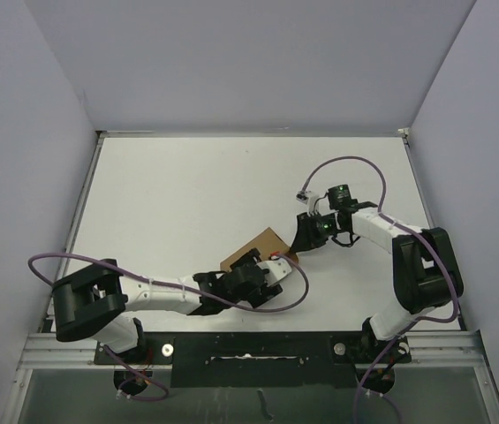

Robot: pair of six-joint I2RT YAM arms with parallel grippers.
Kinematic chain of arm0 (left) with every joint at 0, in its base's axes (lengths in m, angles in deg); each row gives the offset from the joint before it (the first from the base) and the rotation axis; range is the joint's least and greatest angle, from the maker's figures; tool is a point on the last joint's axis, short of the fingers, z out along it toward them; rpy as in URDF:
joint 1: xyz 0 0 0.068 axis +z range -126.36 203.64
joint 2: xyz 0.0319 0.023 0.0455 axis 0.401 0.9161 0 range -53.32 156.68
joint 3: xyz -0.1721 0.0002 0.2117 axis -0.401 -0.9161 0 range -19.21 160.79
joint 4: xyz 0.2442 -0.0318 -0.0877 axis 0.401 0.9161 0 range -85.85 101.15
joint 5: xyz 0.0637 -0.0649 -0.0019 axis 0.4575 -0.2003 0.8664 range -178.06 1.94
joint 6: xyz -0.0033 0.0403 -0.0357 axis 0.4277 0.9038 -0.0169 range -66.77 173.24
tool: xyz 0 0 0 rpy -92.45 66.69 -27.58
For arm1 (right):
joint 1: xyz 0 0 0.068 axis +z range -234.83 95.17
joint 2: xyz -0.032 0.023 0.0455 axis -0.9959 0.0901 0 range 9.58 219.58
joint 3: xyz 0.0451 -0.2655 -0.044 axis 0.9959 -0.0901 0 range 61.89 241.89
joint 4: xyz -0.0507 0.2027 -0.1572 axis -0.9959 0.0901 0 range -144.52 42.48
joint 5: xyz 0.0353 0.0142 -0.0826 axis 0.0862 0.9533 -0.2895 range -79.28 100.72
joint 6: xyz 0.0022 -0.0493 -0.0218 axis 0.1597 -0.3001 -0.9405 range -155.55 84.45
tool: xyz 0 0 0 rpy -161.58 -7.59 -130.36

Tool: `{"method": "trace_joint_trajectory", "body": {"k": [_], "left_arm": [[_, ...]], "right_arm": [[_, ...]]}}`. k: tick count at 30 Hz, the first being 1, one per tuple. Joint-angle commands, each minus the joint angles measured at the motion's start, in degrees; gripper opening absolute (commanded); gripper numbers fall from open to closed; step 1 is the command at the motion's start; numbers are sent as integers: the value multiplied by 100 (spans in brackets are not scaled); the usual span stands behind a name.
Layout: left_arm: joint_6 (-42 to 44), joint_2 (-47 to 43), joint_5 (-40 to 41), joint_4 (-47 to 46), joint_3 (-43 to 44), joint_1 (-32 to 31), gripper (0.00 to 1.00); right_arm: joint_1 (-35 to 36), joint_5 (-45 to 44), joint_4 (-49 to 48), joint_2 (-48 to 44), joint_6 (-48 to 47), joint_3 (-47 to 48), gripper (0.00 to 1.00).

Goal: Fold the paper box

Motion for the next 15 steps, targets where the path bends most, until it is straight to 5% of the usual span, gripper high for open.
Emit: {"method": "trace_joint_trajectory", "body": {"k": [1, 8, 15], "left_arm": [[-446, -125, -611, 767, -53, 92, 75], [-1006, -1000, -745, 1224, 187, 47, 81], [-2009, -2210, -665, 1706, -30, 64, 81]], "right_arm": [[-157, 553, 164, -386, -167, 244, 27], [-368, 578, 549, -496, -582, 506, 37], [-219, 181, 559, -501, -1020, 841, 29]]}}
